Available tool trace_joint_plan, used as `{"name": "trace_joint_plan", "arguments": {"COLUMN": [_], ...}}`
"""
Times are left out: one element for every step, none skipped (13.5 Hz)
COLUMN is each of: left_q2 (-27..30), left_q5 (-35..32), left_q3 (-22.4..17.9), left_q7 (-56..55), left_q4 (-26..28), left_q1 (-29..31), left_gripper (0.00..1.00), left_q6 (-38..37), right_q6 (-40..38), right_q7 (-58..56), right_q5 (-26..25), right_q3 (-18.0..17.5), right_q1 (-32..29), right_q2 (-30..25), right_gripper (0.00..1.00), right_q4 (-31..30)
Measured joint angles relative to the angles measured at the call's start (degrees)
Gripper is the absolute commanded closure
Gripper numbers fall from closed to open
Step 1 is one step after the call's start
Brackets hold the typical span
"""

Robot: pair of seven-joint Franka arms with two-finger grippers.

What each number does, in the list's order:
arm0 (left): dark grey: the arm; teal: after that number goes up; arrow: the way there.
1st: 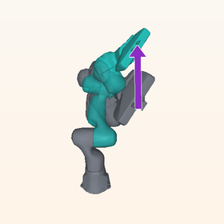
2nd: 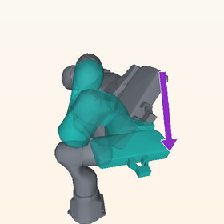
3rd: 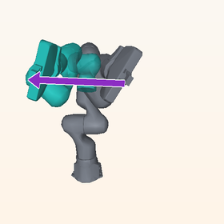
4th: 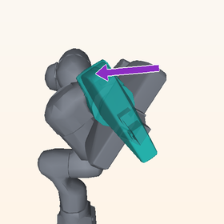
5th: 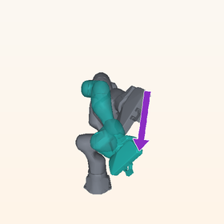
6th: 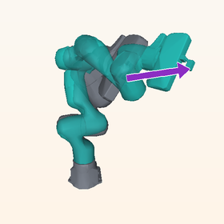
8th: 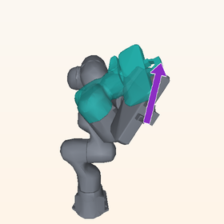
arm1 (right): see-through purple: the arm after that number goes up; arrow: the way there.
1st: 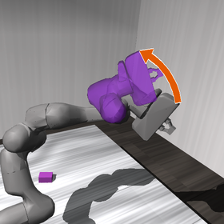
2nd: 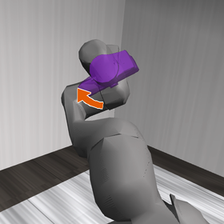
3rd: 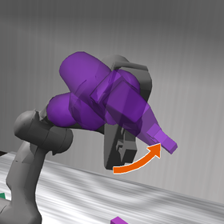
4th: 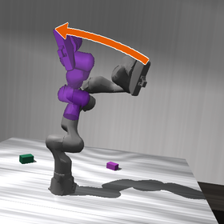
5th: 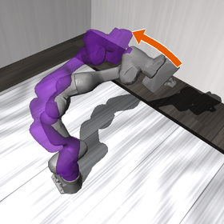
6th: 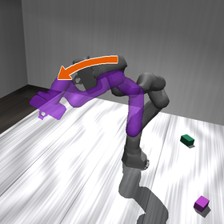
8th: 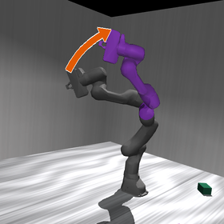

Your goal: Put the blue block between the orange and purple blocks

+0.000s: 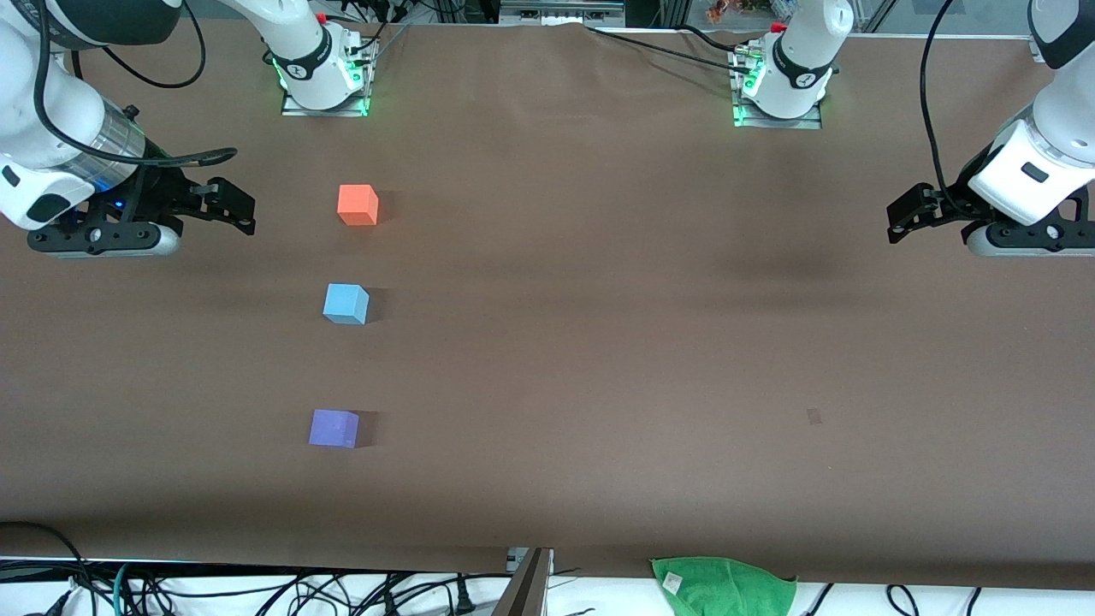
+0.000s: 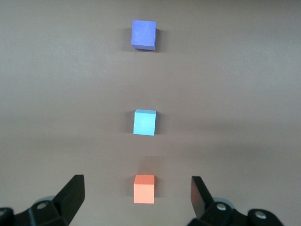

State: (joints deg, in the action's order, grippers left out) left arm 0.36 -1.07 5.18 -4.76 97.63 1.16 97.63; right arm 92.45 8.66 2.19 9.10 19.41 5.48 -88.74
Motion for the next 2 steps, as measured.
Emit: {"name": "trace_joint_plan", "arguments": {"left_q2": [0.00, 0.00], "left_q5": [0.00, 0.00], "left_q3": [0.00, 0.00], "left_q7": [0.00, 0.00], "left_q4": [0.00, 0.01], "left_q1": [0.00, 0.00], "left_gripper": [0.00, 0.00], "left_q6": [0.00, -0.06], "right_q6": [0.00, 0.01], "right_q7": [0.00, 0.00], "right_q5": [0.00, 0.00], "right_q3": [0.00, 0.00], "right_q1": [0.00, 0.00], "right_q2": [0.02, 0.01], "right_gripper": [0.00, 0.00], "right_q4": [-0.11, -0.10]}}
